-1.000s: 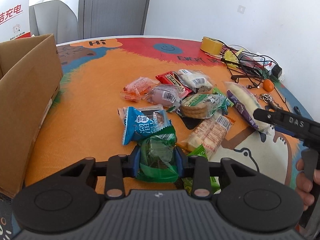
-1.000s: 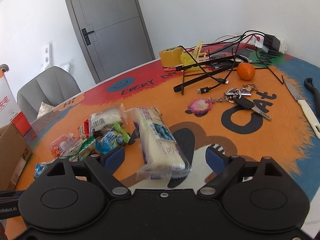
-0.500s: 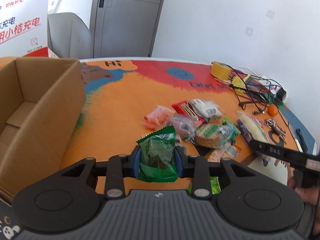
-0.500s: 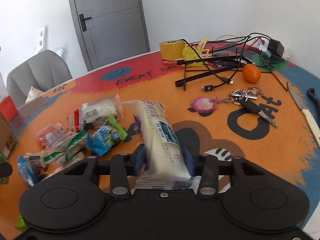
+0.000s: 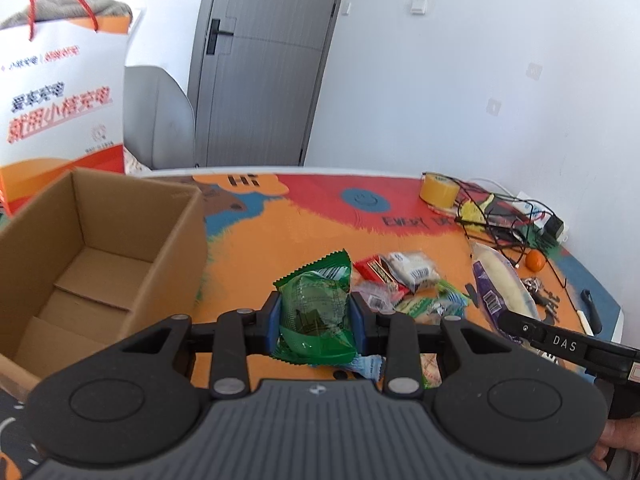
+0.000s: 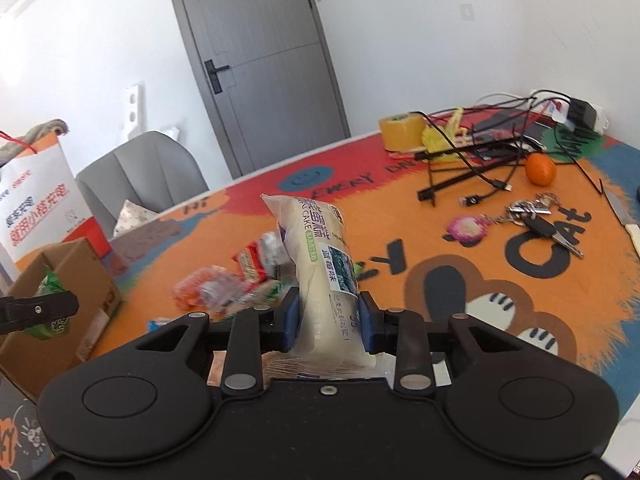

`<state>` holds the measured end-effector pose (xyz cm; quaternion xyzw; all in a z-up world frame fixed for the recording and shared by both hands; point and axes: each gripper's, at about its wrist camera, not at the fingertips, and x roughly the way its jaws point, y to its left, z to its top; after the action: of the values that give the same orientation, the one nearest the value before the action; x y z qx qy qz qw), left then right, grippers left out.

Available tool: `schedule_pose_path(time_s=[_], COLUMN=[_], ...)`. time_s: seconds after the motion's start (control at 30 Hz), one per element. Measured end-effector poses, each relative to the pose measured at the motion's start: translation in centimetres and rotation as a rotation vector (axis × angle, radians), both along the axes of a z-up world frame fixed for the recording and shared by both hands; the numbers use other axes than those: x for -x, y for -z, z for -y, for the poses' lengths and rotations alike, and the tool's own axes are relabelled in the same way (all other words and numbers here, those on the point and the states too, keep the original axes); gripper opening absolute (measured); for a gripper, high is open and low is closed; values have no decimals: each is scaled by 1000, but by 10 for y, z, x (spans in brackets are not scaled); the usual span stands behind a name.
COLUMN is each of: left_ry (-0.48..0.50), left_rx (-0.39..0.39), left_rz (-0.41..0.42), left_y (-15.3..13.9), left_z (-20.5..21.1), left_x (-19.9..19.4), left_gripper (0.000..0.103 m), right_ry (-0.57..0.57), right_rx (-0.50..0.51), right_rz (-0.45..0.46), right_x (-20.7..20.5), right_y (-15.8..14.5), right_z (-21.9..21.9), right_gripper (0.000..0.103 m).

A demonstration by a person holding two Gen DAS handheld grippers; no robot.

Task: Organize snacks
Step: 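Carry both snacks to the cardboard box and open both grippers inside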

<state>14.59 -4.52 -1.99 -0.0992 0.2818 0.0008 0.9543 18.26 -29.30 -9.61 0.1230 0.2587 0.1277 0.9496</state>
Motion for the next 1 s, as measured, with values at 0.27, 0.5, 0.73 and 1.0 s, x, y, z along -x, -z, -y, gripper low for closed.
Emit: schedule_pose_path(time_s=[0.27,0.5,0.73,1.0], left_ry=[-40,-75,-108,-137], left_rx=[-15,-32,-52,-55], left_rz=[32,51,44,41], left_y=[-19,-32,-37,-39], left_z=[-24,-53,-84,-118], left_x=[15,27,38,44], left_gripper=[34,34,34,34], right_ry=[-78,-160,-236,-301], right_rx=[-38,-69,-69,-59], right_rz=[27,49,72,69], right_x=[8,12,16,20], right_y=[-24,-46,-65,-76], right_z=[-34,-75,-123,-170], right_gripper=[31,31,31,31])
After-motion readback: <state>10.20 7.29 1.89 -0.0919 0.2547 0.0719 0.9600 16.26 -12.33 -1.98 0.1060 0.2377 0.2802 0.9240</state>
